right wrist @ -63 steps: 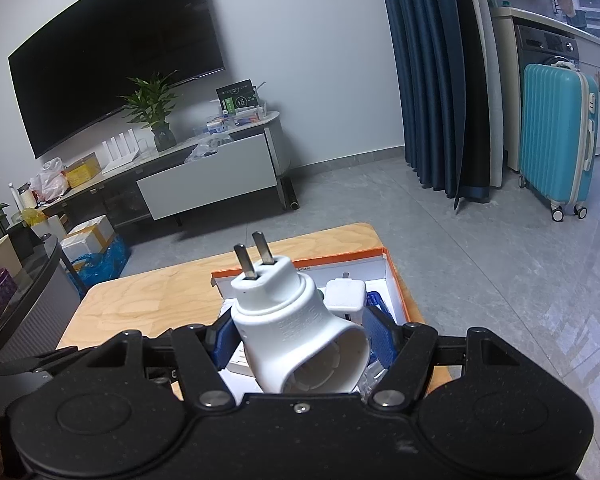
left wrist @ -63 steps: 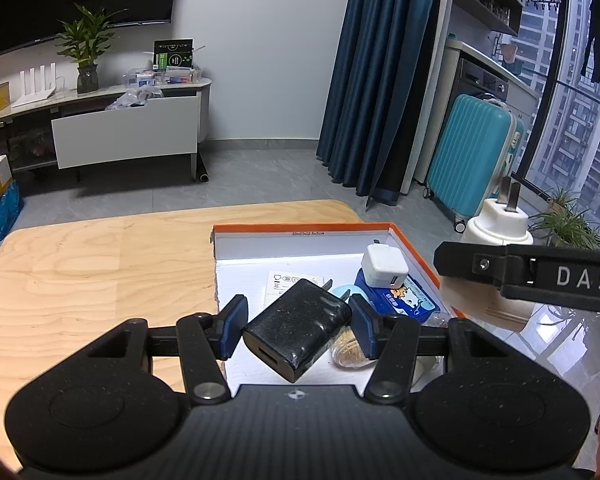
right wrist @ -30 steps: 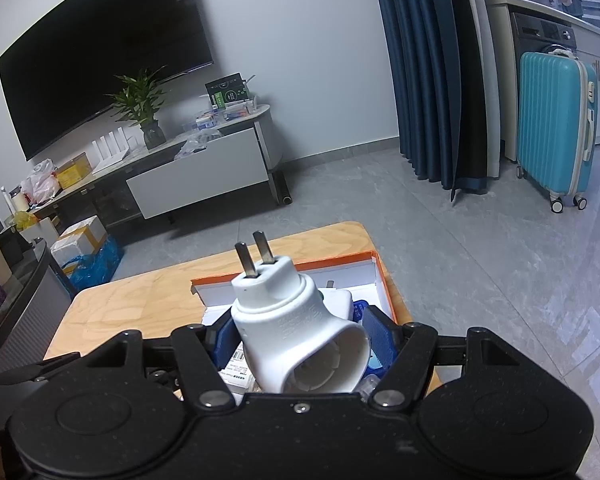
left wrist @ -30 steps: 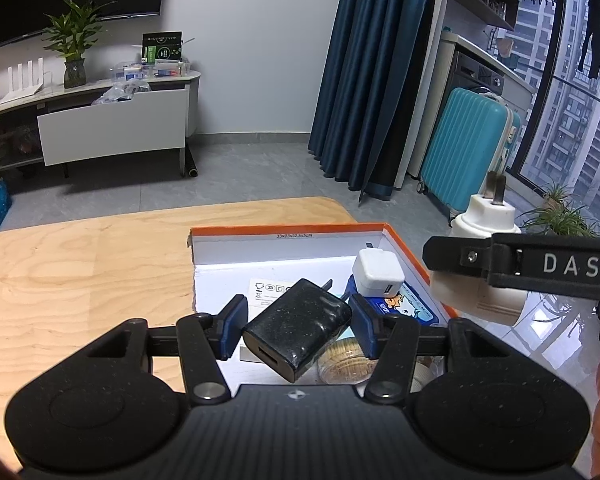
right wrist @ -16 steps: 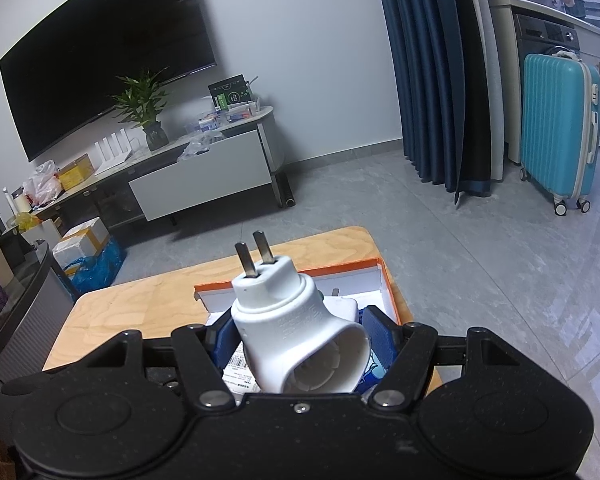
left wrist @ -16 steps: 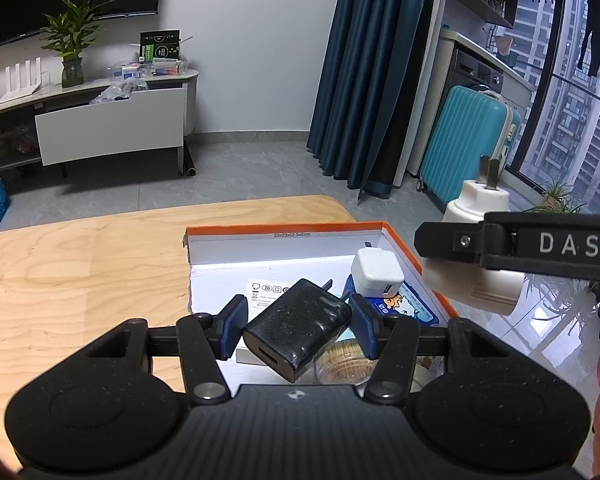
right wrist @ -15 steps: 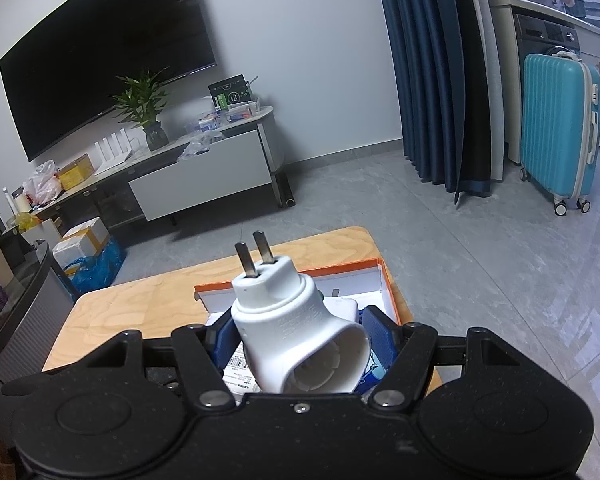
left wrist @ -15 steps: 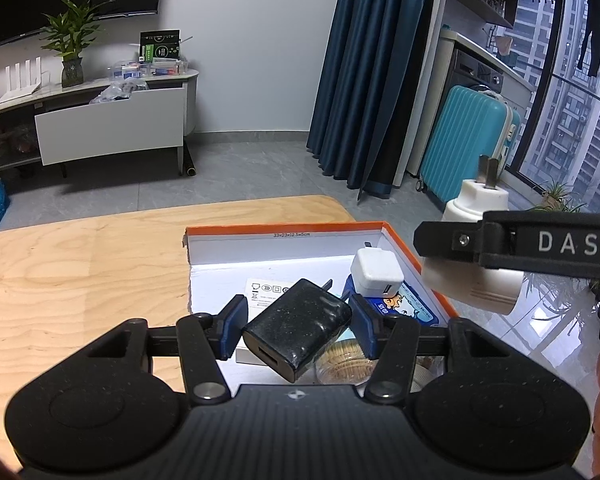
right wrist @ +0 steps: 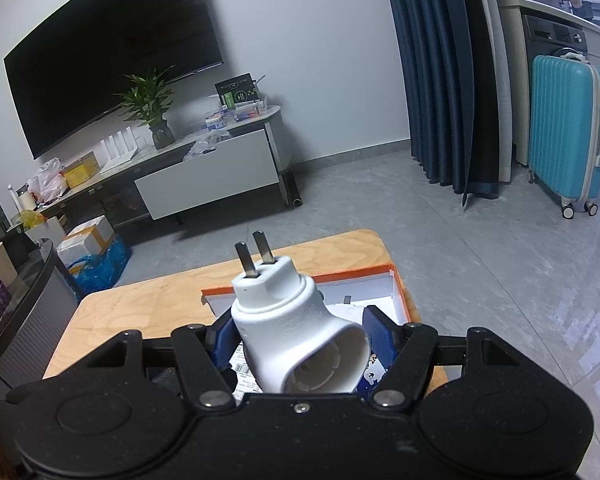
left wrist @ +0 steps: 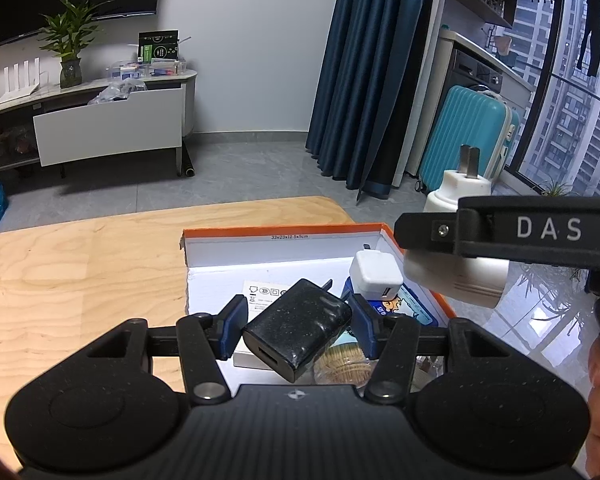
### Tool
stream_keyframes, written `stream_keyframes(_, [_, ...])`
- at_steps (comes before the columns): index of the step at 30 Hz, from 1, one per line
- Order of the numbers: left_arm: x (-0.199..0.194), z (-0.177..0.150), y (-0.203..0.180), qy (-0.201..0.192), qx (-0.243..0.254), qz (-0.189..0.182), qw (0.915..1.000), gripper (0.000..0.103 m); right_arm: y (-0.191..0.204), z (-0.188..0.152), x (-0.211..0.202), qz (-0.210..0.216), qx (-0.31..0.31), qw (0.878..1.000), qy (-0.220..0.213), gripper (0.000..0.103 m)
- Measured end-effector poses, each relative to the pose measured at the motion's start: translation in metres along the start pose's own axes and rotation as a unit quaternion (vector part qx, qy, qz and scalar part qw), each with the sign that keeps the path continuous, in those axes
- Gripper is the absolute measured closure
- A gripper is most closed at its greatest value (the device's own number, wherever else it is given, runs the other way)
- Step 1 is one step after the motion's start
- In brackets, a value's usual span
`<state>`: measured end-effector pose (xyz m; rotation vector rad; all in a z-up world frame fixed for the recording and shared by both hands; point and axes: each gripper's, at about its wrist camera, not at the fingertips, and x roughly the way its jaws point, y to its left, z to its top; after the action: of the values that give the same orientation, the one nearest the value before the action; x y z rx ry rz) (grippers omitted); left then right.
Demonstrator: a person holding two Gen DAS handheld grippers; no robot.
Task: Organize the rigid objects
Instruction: 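Carry the black charger and white diffuser over the white box with both tools, then open the left tool to drop the black charger while the right tool releases the diffuser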
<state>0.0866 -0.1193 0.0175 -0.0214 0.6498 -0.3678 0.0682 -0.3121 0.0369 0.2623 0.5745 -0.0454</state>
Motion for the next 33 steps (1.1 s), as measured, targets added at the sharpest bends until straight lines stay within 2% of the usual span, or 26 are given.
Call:
stream_keyframes(20, [0.010, 0.007, 0.009, 0.003, -0.003, 0.005, 1.0000, 0.047, -0.012, -0.002, -0.006, -0.014, 0.020, 1.000, -0.004, 0.024])
stream_keyframes(33, [0.014, 0.011, 0.011, 0.006, -0.005, 0.008, 0.9999, 0.047, -0.006, -0.010, -0.005, 0.008, 0.023, 1.000, 0.017, 0.024])
